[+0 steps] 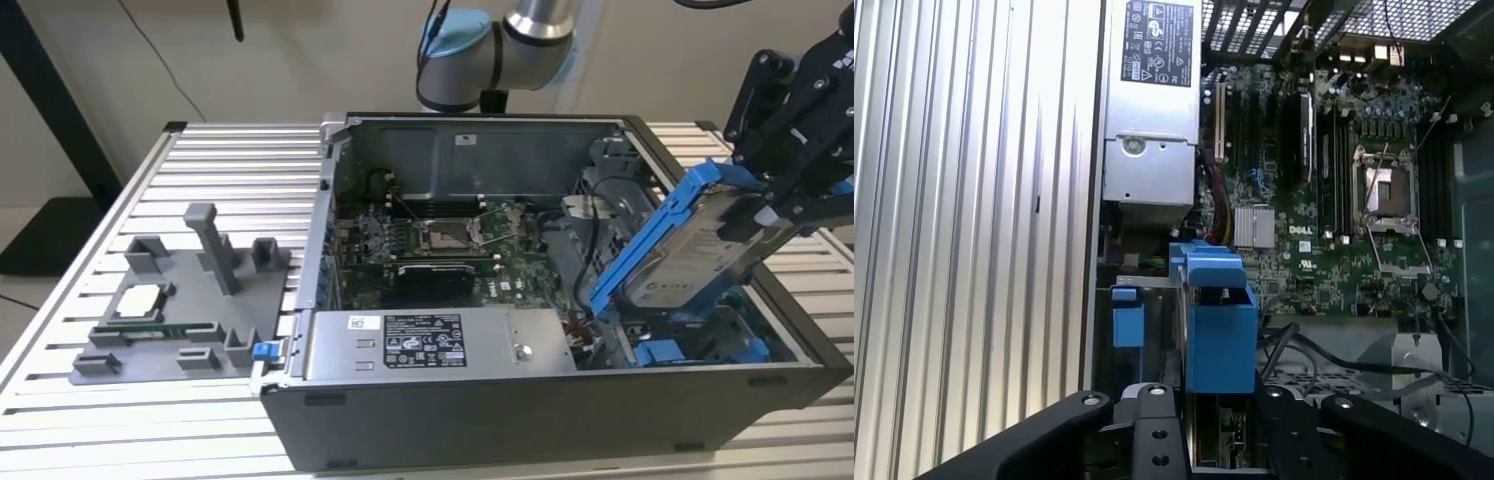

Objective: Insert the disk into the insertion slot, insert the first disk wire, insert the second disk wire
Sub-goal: 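Insert the disk into the insertion slot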

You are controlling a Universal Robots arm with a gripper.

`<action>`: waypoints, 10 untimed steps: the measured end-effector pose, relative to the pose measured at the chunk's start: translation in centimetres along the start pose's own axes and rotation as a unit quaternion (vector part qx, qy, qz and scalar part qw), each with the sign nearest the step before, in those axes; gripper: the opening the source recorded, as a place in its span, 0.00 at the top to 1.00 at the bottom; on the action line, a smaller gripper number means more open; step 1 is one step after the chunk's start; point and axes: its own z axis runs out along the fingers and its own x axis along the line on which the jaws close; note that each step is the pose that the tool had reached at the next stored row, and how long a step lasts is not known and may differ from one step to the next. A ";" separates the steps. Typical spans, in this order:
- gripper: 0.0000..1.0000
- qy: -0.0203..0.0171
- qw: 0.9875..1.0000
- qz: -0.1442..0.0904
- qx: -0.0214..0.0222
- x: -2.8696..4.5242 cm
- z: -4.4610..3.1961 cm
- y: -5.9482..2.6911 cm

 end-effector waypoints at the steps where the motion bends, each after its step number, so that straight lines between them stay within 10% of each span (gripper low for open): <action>1: 1.00 0.000 1.000 0.000 0.000 0.02 -0.06 0.01; 6: 1.00 0.000 1.000 -0.001 0.010 0.61 -0.17 0.03; 10: 1.00 0.003 1.000 -0.003 0.031 1.08 -0.23 0.05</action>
